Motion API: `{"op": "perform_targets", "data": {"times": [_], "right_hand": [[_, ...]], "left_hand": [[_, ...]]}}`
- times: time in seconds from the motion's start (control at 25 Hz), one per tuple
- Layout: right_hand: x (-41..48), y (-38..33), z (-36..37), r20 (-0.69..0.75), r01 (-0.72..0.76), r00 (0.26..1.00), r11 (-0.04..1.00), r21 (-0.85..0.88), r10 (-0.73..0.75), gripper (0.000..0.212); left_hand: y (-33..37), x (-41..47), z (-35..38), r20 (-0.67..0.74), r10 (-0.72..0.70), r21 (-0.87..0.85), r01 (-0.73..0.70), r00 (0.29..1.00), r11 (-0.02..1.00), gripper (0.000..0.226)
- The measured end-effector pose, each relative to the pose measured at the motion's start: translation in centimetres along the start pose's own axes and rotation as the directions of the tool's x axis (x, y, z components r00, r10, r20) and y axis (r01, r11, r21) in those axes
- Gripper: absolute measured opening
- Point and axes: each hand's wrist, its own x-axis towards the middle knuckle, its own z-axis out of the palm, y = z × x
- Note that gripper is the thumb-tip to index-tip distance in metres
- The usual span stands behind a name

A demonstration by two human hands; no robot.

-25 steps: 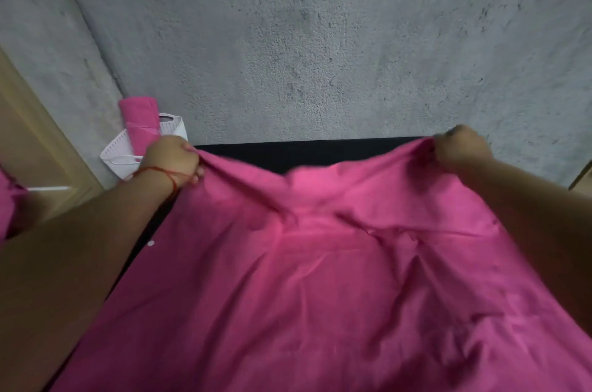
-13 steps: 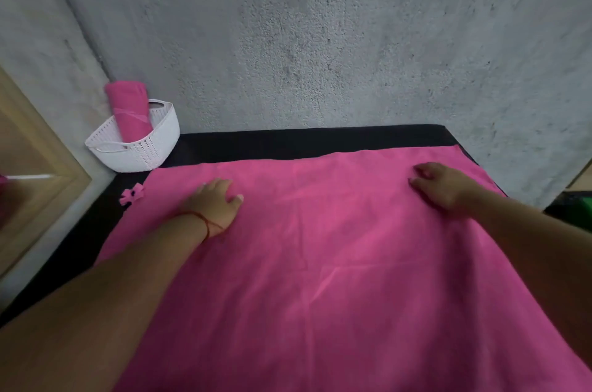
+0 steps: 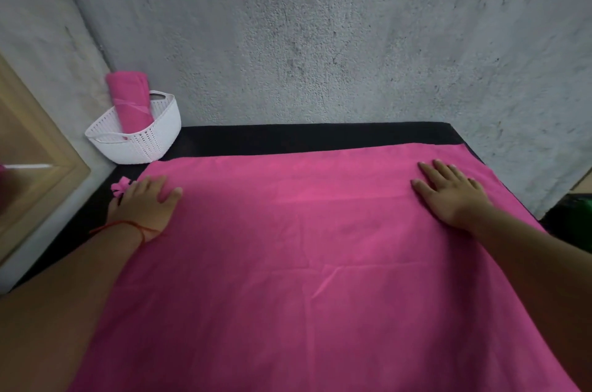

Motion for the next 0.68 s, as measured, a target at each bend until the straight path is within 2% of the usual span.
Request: {"op": "perform_targets", "data": {"times": [0.12, 0.2, 0.28, 0.32, 0.4, 0.48, 0.56, 0.68], "right_hand": [[0.3, 0.1, -0.3, 0.003, -0.026, 1.0, 1.0, 0.009, 0.026, 0.075], [0.5, 0.1, 0.0, 0.005, -0.032, 0.999, 0.999, 0.002, 0.032, 0.074], [1.0, 0.8, 0.3, -0.04, -0.027, 0.999, 1.0, 0.01, 0.027, 0.075], [1.4, 1.0, 0.2, -0.09, -0.008, 0.996, 1.0, -0.004, 0.008, 0.076], [2.3, 1.1, -0.7, -0.168, 0.065, 0.982, 0.993, -0.102, -0.081, 0.072], [2.9, 0.2, -2.2, -0.166, 0.112, 0.976, 0.977, -0.184, -0.143, 0.048], [3.3, -1.1, -2.8, -0.146, 0.113, 0.978, 0.964, -0.242, -0.151, 0.029], [3.1, -2.7, -3.0, -0.137, 0.098, 0.977, 0.909, -0.405, -0.166, 0.025]], "left_hand": [[0.2, 0.6, 0.2, -0.023, 0.012, -0.013, -0.013, 1.0, 1.0, 0.089], [0.6, 0.2, 0.1, -0.092, -0.016, -0.04, 0.012, 0.996, 0.999, 0.083], [1.3, -0.8, -0.2, -0.181, -0.013, 0.089, 0.03, 0.983, 0.996, 0.064], [1.6, -0.8, -0.5, -0.177, 0.03, 0.171, 0.001, 0.984, 0.985, 0.054], [3.0, -0.4, -1.4, -0.113, 0.09, 0.142, -0.074, 0.99, 0.987, 0.041], [4.0, 1.2, -1.8, -0.032, 0.079, 0.114, -0.075, 0.996, 0.991, 0.037], [4.8, 2.5, -2.4, 0.048, 0.126, 0.218, -0.133, 0.991, 0.967, 0.036], [6.6, 2.9, -3.2, 0.135, 0.224, 0.42, -0.261, 0.965, 0.869, 0.037]]}}
